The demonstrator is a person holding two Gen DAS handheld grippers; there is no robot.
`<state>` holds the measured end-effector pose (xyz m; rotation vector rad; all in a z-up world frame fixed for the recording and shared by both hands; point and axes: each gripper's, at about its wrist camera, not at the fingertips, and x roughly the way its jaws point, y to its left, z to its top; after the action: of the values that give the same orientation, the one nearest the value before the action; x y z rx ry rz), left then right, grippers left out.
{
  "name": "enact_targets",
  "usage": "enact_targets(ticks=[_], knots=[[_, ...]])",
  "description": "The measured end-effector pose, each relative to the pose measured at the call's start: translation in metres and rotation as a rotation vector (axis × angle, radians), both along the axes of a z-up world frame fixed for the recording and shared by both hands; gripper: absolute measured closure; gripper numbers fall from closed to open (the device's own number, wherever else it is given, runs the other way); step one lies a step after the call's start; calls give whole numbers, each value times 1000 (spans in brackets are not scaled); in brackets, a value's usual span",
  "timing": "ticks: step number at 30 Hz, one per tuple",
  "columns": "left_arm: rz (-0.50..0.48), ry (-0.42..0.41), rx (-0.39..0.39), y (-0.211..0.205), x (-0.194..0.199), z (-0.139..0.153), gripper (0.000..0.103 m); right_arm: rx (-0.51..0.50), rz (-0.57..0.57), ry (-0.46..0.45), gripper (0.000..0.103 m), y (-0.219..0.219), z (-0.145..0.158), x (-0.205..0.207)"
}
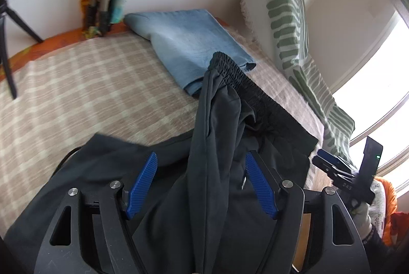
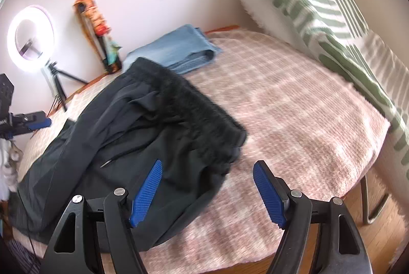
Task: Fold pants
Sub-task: 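Grasp the elastic waistband with the right gripper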
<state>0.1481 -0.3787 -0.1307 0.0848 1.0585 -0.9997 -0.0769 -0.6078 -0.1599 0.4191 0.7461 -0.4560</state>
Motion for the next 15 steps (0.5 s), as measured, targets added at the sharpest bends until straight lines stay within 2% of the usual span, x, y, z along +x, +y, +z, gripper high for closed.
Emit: enact_targets(ticks=[8, 9, 11, 12, 13, 14, 15], knots=[[5, 32, 62, -55, 16, -38, 31, 53, -5, 14, 27, -26, -11, 10], [14, 49, 55, -57, 20, -41, 32, 66, -2, 11, 28, -28, -12, 11], [34, 68, 33, -60, 25, -45, 39, 113, 13, -7, 42, -35, -15, 15], [36, 69, 27, -61, 26, -46, 63, 131, 21, -12, 55, -36, -16, 17], [34, 62, 32, -64, 28, -47, 99, 142, 27, -12, 66, -37, -17, 19], [22, 52, 38, -66, 27, -47, 103, 154, 32, -8, 67, -38, -19, 22], [17, 33, 30, -67, 25, -44, 102, 157, 34, -5, 71, -38, -20, 23]])
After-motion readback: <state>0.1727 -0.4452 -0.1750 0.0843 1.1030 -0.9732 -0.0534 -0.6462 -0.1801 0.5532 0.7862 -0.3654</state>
